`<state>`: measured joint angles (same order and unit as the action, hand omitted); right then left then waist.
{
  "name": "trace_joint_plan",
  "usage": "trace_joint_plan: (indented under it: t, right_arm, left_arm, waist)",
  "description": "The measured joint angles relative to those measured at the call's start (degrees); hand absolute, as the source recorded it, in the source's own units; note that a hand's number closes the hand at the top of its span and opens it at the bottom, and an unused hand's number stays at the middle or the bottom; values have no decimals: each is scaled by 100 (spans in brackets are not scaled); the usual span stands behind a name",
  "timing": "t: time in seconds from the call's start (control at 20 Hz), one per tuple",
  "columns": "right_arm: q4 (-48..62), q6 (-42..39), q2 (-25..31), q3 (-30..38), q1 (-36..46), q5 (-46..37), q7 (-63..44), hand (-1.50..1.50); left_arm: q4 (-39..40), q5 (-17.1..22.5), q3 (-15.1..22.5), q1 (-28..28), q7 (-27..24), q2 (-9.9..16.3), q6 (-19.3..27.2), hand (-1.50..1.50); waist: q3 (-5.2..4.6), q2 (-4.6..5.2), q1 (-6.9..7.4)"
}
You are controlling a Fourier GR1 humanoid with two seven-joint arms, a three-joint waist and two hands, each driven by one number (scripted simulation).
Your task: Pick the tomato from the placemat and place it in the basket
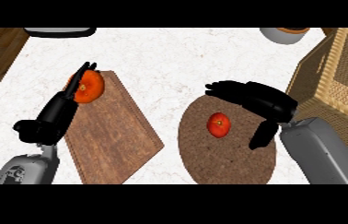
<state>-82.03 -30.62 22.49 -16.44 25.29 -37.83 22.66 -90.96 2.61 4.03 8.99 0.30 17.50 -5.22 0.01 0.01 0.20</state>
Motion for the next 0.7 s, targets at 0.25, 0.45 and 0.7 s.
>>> trace_joint_plan:
  t: [0.25, 0.45, 0.7]
  right_arm:
    - [-64, -126, -195, 89, -106, -235, 102, -150]
    - [-49, -84, -229, 138, -207, -530, 190, -150]
    - [-4, -22, -370, 83, -222, -955, 166, -150]
  left_arm:
    - [-35, -107, -95, -13, 26, -171, -105, 0]
    - [-21, -216, -162, -37, 31, -243, -184, 0]
    - [-214, -263, -248, -63, 192, -306, -291, 0]
  waist:
    - [0, -2, -8]
    - [-1, -2, -8]
    - [-1, -3, -4]
